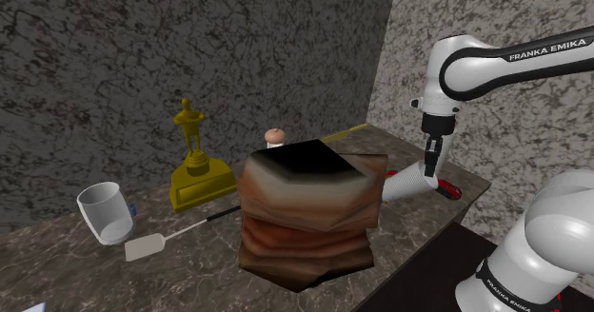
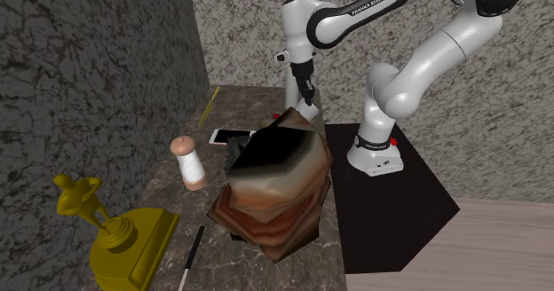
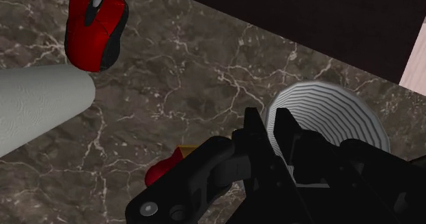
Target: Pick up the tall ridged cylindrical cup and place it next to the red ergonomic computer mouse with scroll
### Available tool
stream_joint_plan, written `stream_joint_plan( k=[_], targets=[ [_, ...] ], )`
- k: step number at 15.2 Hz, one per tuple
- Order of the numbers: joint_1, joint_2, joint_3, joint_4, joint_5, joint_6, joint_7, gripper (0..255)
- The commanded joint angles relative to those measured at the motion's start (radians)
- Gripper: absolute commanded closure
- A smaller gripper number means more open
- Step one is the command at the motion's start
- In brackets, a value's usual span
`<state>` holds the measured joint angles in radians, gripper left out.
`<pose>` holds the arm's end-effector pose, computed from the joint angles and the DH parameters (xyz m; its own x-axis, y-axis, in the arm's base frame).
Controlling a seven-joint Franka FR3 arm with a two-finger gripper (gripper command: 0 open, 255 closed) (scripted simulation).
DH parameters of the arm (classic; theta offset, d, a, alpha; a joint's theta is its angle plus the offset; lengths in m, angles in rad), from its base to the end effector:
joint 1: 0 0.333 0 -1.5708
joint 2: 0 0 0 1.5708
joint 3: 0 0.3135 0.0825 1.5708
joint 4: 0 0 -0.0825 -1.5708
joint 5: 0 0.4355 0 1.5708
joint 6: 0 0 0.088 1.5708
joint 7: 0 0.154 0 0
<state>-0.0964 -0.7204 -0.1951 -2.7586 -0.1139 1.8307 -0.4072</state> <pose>0.3226 -0.0944 0.3274 0.9575 0.2228 -0.1833 0.2056 -0.9726 -0.1084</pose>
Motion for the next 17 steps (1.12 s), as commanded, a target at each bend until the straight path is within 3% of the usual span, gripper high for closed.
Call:
stream_joint_plan(
  k=[1,10,11,16,17],
  targets=[
    [-0.001,0.013,-0.004,-0.018,-0.003,0.032,-0.001,255],
    [-0.001,0.018,-0.005,-0.026,-0.004,0.044,-0.001,255],
    [-0.001,0.019,-0.006,-0.025,-0.004,0.045,-0.001,0],
    [-0.001,0.018,-0.005,-0.026,-0.004,0.044,-0.001,0],
    [0.001,0.014,-0.002,0.006,0.000,0.009,-0.002,0]
  ],
)
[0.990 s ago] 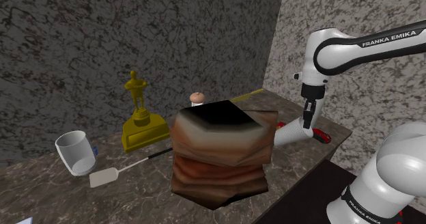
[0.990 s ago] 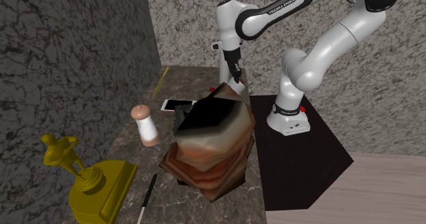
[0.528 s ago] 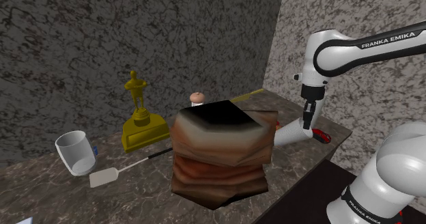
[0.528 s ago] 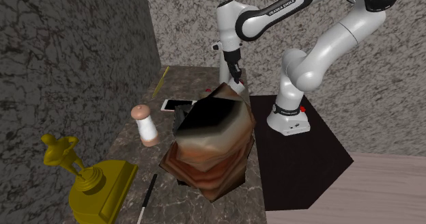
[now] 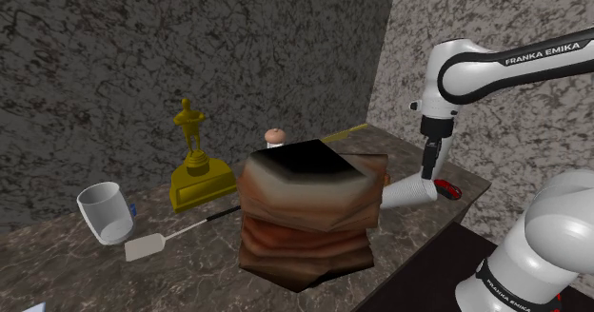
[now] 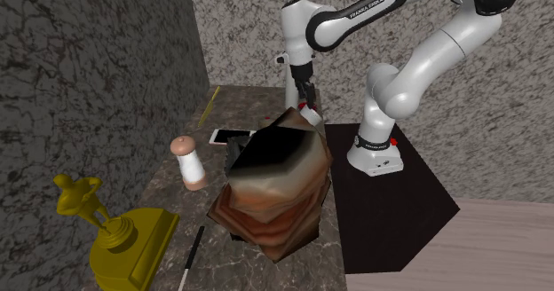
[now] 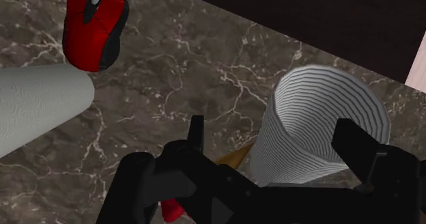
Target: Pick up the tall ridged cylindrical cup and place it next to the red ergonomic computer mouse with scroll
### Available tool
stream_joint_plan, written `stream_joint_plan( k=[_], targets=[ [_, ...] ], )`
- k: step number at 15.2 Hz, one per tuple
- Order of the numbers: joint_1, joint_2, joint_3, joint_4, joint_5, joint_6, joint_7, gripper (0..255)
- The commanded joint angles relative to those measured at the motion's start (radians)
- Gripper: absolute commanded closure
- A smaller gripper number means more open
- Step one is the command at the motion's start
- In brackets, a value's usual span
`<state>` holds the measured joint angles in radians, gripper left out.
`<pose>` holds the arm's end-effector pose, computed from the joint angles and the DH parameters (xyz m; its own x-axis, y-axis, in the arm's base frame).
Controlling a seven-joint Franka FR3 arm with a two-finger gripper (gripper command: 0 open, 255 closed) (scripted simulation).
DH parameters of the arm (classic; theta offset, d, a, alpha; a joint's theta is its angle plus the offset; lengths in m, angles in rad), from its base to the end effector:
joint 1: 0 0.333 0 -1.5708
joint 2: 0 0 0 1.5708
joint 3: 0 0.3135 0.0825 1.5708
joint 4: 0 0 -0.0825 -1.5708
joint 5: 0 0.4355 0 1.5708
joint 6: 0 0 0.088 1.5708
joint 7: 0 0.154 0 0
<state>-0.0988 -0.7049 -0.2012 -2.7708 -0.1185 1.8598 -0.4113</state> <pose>0.3231 -0.0965 0.3178 0.9577 0.2227 -0.1821 0.2057 -0.9727 -0.1078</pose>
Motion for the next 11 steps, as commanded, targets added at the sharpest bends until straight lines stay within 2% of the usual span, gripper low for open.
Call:
stream_joint_plan(
  k=[1,3,11],
  targets=[
    [0.005,-0.004,0.007,0.050,0.008,-0.055,0.002,0],
    [0.009,-0.004,0.013,0.110,0.015,-0.115,0.001,0],
    [0.009,-0.004,0.013,0.110,0.015,-0.115,0.001,0]
  ],
)
